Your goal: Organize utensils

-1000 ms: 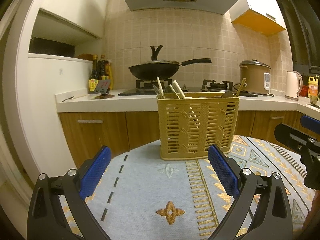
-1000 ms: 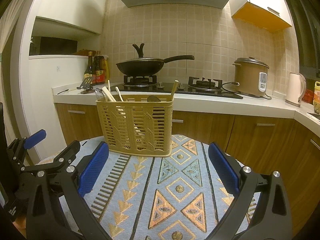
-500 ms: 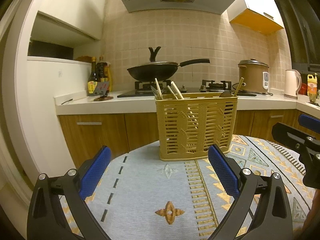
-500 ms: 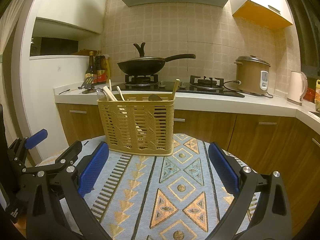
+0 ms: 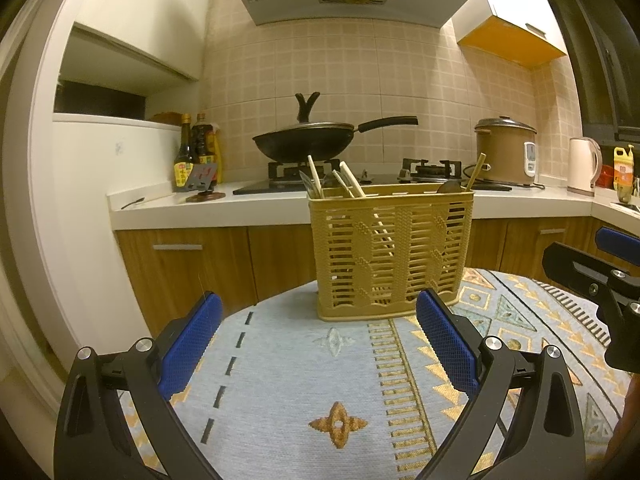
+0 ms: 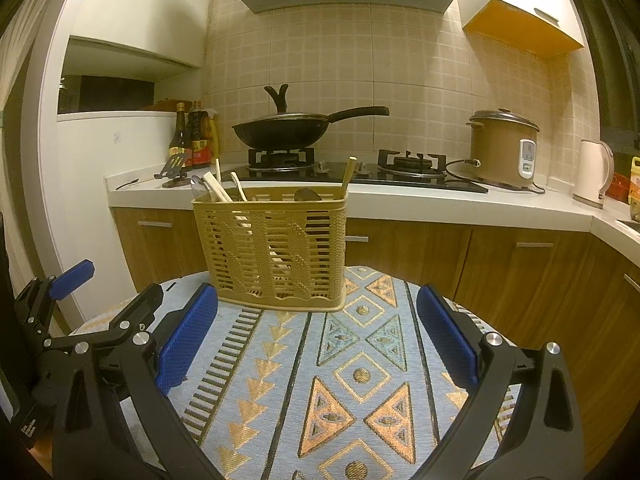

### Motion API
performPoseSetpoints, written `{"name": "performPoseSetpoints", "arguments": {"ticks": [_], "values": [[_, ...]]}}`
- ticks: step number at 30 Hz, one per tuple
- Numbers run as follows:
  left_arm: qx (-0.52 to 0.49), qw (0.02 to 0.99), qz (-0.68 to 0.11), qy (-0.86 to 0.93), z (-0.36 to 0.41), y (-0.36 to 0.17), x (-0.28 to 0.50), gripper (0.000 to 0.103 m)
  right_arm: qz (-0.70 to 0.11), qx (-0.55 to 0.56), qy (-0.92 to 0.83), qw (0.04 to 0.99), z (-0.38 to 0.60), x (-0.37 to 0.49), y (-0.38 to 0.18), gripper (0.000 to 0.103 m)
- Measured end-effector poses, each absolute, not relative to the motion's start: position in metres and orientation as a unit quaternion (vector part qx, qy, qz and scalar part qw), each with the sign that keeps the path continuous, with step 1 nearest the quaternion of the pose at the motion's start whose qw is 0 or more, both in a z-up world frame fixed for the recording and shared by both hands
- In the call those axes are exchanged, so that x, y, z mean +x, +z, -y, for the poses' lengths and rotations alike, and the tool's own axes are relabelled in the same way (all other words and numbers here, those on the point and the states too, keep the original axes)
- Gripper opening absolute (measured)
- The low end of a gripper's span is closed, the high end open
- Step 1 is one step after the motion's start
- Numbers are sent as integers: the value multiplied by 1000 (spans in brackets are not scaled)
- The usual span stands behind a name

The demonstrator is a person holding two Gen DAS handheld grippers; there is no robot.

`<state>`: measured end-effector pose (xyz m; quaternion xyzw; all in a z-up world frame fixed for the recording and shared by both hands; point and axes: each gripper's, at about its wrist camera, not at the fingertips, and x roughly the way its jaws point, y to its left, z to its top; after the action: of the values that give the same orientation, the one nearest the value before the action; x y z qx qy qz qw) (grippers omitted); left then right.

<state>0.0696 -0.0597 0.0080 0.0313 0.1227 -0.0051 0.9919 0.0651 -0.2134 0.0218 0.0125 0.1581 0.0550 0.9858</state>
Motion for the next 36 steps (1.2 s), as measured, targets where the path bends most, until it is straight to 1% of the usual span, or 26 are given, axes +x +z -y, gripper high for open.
{"name": "performPoseSetpoints", "arguments": {"ticks": [36], "values": [[42,991,-124,-6,63,6,68,94,-164,11,54,985,214,66,22,95]]}}
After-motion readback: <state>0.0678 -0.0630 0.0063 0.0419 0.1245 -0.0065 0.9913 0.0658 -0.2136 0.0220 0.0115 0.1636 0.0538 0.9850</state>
